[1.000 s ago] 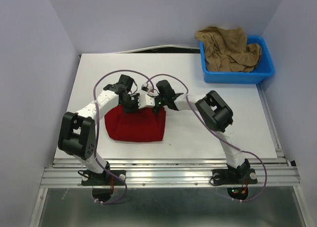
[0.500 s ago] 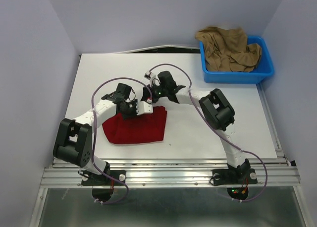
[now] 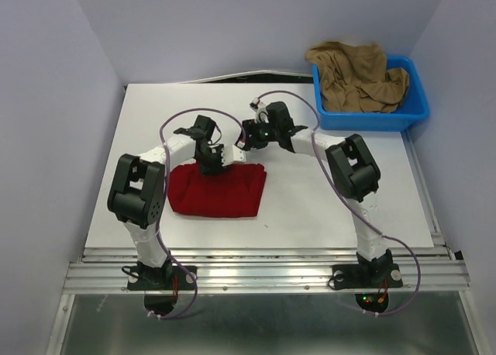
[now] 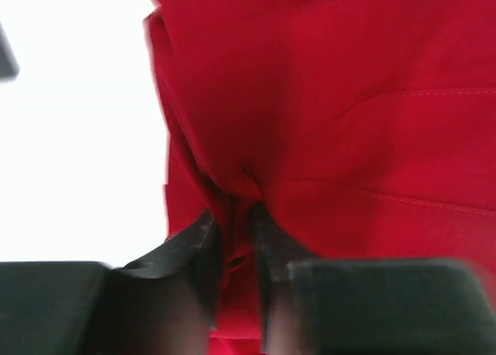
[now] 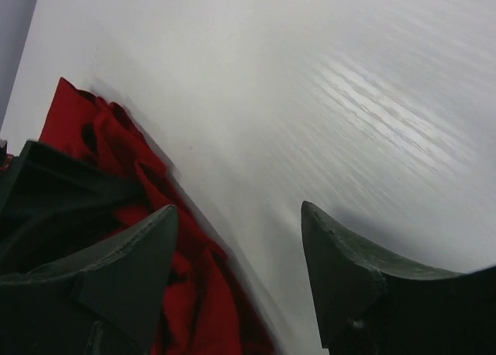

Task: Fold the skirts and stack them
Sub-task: Fold the skirt

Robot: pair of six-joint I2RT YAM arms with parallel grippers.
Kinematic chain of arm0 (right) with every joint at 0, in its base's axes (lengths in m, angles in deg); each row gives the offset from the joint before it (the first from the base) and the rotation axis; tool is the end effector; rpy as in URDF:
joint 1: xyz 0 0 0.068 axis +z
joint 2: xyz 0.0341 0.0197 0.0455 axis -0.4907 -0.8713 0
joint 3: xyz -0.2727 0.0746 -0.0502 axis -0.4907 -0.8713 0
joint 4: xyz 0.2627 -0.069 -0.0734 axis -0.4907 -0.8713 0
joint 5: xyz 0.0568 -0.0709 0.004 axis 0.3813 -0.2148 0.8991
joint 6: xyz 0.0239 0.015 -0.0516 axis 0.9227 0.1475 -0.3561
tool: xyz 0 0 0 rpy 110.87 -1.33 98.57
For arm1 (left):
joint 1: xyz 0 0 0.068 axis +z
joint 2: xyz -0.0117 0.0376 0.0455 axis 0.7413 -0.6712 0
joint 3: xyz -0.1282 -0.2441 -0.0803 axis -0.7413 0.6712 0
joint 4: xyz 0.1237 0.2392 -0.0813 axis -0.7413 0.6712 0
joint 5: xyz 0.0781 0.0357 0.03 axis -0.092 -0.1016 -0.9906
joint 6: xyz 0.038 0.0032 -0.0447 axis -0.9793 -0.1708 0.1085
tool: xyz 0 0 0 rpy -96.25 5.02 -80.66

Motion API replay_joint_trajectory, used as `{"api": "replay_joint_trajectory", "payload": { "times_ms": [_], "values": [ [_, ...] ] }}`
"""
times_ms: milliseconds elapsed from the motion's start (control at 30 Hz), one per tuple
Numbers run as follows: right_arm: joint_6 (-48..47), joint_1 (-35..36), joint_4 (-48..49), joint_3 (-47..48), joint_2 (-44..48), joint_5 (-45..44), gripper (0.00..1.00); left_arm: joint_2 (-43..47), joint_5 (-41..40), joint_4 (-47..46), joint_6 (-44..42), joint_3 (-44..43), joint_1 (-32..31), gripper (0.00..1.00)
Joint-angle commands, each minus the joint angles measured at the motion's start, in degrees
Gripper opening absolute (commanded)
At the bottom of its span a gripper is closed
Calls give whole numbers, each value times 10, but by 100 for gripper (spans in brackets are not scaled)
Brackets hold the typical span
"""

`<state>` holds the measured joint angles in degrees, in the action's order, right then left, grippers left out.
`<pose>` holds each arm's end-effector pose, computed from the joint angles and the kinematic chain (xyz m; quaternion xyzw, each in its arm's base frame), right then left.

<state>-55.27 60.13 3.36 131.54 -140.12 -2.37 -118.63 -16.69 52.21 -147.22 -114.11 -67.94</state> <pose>0.4531 0.2966 0.1593 -0.2152 0.8187 0.4273 0.3174 0.3511 -0.1447 0.1820 0.6905 0.6670 -0.0768 0.2690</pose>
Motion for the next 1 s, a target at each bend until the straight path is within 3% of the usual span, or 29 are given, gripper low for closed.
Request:
{"api": "replay_joint_trajectory", "payload": {
  "times_ms": [0,133,200,333,400,500,533,600,833,967],
  "values": [
    [14,-54,-20,-34,104,-21,70,-24,29,34,32,-42,11,40],
    [-17,-67,-61,-93,180,-25,74,-15,40,58,64,-104,21,50],
    [-36,-67,-88,-115,228,-31,76,-8,41,77,96,-155,26,64],
    [-72,-67,-122,-154,285,-51,77,11,41,110,162,-238,31,64],
    [-92,-67,-150,-170,325,-80,80,47,34,107,239,-252,31,64],
    [-113,-67,-174,-197,377,-133,88,107,-26,64,402,-215,30,67],
    [-116,-67,-189,-203,389,-149,97,119,-38,68,440,-191,25,67],
    [-129,-67,-205,-211,411,-169,100,143,-61,81,520,-164,16,66],
    [-151,-78,-237,-244,443,-222,100,172,-80,80,633,21,-4,65],
    [-159,-78,-241,-248,438,-236,100,134,-72,47,688,45,-31,71]
  ]
}}
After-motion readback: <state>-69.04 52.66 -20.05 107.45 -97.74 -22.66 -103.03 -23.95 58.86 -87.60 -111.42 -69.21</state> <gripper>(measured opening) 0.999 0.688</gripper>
